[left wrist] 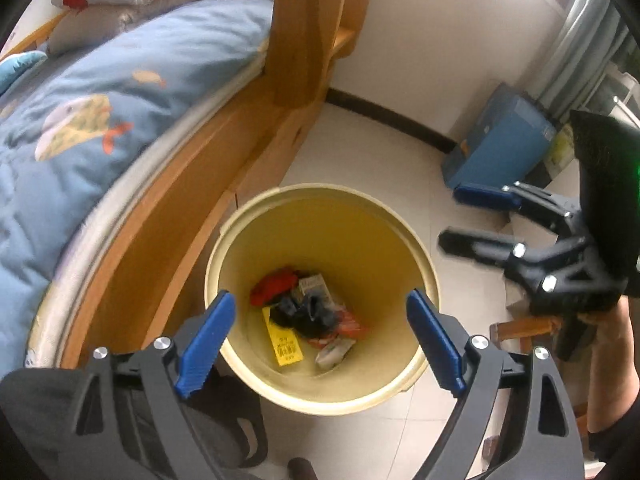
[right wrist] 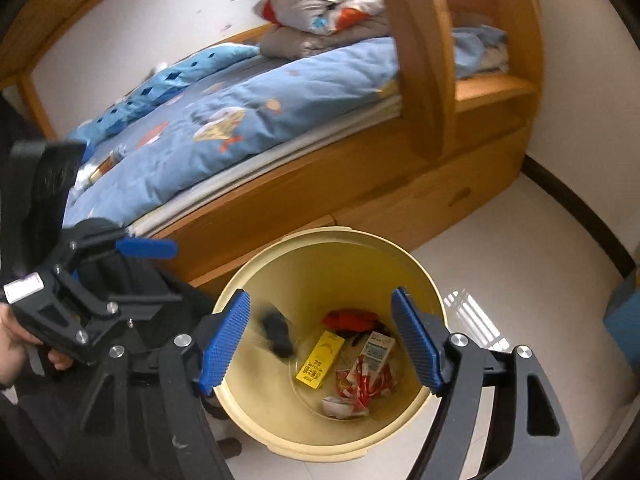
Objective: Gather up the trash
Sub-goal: 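Carry the scrunchie and candy wrapper to the yellow bin and open both tools, then move both open tools back over the bed toward the white fluffy item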
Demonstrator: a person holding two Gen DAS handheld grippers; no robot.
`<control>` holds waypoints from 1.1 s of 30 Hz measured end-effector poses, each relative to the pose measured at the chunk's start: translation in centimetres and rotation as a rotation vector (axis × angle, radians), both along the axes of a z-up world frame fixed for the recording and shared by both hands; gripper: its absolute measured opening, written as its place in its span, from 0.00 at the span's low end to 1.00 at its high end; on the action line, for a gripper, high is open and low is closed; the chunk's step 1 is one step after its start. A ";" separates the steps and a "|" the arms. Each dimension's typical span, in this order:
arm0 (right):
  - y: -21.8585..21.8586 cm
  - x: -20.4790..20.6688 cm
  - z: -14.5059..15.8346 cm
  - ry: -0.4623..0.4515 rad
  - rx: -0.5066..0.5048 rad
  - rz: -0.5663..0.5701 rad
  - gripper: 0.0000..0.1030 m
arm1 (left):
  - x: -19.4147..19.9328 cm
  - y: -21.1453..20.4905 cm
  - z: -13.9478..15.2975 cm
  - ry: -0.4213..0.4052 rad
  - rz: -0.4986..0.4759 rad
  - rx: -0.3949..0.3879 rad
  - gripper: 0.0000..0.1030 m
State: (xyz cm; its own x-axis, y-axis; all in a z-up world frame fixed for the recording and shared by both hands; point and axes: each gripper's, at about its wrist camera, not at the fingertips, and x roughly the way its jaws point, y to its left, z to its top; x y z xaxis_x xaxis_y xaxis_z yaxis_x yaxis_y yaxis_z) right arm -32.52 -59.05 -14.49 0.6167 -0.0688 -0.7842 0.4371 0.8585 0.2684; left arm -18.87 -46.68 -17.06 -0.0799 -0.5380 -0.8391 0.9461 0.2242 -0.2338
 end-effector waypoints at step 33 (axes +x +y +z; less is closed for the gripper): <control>5.8 9.7 4.3 -0.174 0.028 0.181 0.85 | 8.5 8.3 6.1 -0.098 0.292 -0.167 0.91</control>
